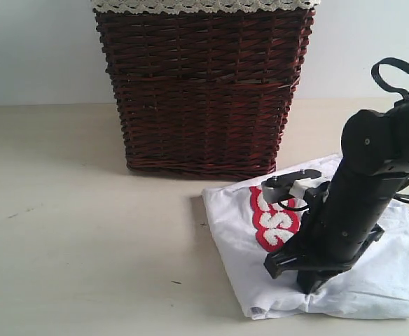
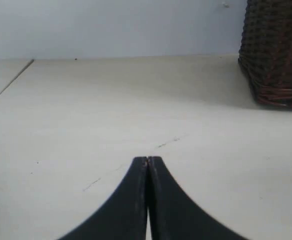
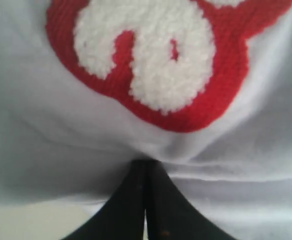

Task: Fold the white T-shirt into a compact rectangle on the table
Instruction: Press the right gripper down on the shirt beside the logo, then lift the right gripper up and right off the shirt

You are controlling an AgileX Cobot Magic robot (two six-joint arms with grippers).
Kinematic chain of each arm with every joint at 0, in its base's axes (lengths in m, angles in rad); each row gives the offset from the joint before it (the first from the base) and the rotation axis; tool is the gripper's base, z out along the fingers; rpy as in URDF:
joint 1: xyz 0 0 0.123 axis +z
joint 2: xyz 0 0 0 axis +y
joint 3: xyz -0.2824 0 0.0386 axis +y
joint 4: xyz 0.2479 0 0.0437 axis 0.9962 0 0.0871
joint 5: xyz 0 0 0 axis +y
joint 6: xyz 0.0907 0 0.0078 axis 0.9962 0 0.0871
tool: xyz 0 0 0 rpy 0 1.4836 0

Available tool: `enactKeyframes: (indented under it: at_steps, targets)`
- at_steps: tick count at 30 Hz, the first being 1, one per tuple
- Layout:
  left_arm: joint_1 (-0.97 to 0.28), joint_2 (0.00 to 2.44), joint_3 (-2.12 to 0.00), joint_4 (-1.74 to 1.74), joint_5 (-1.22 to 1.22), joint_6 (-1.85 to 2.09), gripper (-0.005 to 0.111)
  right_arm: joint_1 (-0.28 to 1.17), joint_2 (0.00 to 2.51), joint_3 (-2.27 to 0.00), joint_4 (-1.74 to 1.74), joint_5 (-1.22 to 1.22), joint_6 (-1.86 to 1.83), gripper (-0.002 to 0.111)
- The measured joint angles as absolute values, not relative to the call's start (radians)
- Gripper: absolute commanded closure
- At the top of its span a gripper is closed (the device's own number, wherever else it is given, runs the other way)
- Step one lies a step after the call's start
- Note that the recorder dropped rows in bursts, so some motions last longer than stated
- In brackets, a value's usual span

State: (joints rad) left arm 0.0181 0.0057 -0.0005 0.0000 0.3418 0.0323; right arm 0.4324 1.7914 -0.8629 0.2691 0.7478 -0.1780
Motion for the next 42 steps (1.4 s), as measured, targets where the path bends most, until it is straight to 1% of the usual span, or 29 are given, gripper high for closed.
enactKeyframes:
  at_steps: [3,6,9,12,17,20,28,36,42]
  targets:
    - [0.018,0.006,0.000,0.000,0.342,0.032,0.106,0.432,1.773,-0.905,0.251,0.784,-0.189,0.108]
    - [0.018,0.006,0.000,0.000,0.342,0.032,0.106,0.432,1.702,-0.936,0.199,0.787,-0.187,0.108]
    - [0.018,0.006,0.000,0.000,0.342,0.032,0.106,0.411,1.616,-0.951,0.071,0.785,-0.068,0.108]
    - [0.018,0.006,0.000,0.000,0.342,0.032,0.106,0.306,1.573,-0.961,-0.039,0.792,0.026,0.108]
    - [0.018,0.006,0.000,0.000,0.342,0.032,0.106,0.081,1.598,-0.961,-0.060,0.799,0.067,0.108]
    - [0.018,0.006,0.000,0.000,0.342,0.032,0.106,0.017,1.629,-0.961,-0.062,0.804,0.070,0.108]
    - [0.018,0.006,0.000,0.000,0.342,0.032,0.106,0.003,1.710,-0.979,-0.036,0.820,0.055,0.108]
    - [0.018,0.006,0.000,0.000,0.342,0.032,0.106,0.006,1.639,-1.022,0.266,0.818,-0.188,0.108]
    - [0.018,0.006,0.000,0.000,0.342,0.032,0.106,0.073,1.599,-1.018,0.300,0.788,-0.249,0.108]
